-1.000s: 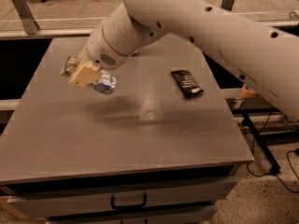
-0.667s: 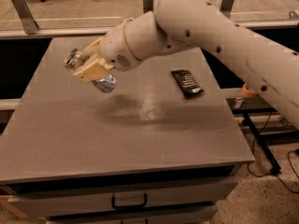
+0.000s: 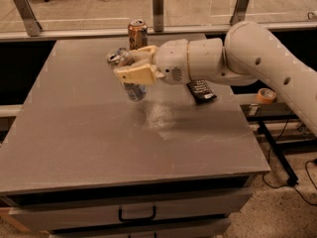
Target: Place redbull can upright
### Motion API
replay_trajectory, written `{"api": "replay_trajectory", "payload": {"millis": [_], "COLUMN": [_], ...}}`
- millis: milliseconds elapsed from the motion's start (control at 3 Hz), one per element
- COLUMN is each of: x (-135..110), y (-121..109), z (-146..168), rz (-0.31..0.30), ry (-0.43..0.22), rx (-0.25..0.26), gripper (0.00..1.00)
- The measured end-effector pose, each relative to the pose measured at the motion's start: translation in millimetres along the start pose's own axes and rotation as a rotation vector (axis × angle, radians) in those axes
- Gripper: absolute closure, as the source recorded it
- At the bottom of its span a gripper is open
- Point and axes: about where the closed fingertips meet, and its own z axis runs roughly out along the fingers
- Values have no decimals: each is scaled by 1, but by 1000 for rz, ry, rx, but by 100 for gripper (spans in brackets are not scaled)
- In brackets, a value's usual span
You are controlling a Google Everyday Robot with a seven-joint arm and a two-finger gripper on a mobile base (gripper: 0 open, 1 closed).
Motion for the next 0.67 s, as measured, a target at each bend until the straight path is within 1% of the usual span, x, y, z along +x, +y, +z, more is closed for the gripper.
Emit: {"api": "replay_trajectory", "payload": {"millis": [333, 667], "x": [15, 26], "y": [-9, -13], "z": [-17, -25], "rz": [68, 74], "ry": [-91, -158], "rx": [12, 3], "gripper": [100, 82]}}
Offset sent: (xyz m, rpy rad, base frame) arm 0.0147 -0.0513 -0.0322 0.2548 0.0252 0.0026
